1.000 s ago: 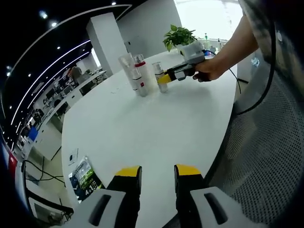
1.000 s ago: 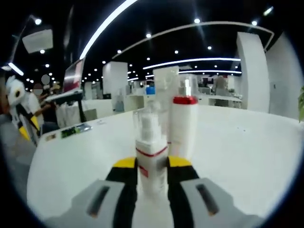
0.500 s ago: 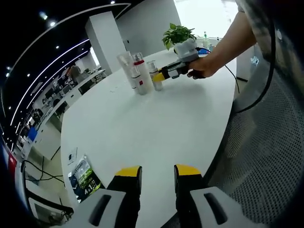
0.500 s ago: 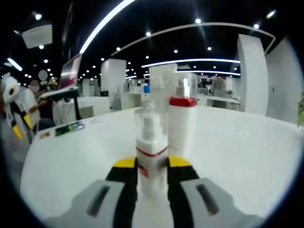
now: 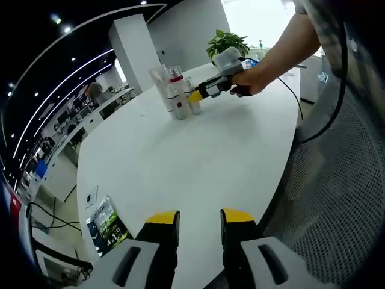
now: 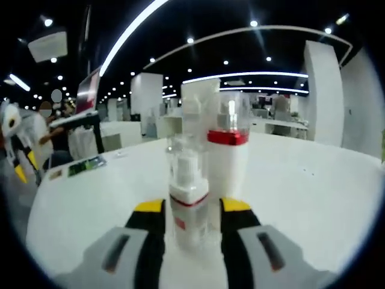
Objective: Arrange the skincare products in the storage area until every visible bottle or jar stands upright without overlapping.
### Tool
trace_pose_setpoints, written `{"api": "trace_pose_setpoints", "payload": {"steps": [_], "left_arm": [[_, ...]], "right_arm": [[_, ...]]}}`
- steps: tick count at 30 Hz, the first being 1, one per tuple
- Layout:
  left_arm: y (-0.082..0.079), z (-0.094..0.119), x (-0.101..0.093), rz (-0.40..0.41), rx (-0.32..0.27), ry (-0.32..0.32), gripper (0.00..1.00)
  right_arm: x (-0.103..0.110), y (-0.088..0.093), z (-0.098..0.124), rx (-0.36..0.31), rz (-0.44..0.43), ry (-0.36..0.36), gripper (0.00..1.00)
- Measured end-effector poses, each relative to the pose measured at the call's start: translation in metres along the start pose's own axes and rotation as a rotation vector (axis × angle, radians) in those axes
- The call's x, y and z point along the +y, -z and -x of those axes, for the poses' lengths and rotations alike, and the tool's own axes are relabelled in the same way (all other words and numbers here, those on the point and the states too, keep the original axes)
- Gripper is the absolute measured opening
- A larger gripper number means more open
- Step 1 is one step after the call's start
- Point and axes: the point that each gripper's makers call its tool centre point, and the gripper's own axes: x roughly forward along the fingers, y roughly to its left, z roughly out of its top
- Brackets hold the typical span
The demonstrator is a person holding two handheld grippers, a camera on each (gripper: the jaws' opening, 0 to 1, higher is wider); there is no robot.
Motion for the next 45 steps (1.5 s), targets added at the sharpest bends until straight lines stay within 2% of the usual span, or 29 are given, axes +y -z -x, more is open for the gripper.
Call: {"api": "trace_pose_setpoints", "payload": {"steps": [8,15,34,36,39,45], "left_arm": [[-0.001,0.0,0.0,-0.003,-0.006,-0.001,0.27],[-0.002,0.001,-0.001,-0.005,-0.008,0.0,0.27],[-0.002,0.001,-0.001,-0.006,-0.007,-0.002,0.27],[-0.002,0.001,-0.001,-0.007,-0.008,-0.002,0.27],[-0.001,0.0,-0.001,-0.007,-0.004,0.0,0.27],[-0.002,0.001,-0.001,-0.011,-0.004,0.0,0.27]], "right_arm": [[0.006,0.005,0.004,0.038,0.009,0.002,0.32],[0.006,0.012,0.007,0.074,-0.003,0.038,0.21],[-0.012,0.011,0.0,0.097,-0.027,0.07,0.22],[-0.01,0.013,0.002,0.09,-0.06,0.063,0.25],[-0.009,0.018,0.006,0.104,-0.06,0.066,0.27],[-0.013,0.024,0.015,0.117,-0.063,0.085,0.24]]}}
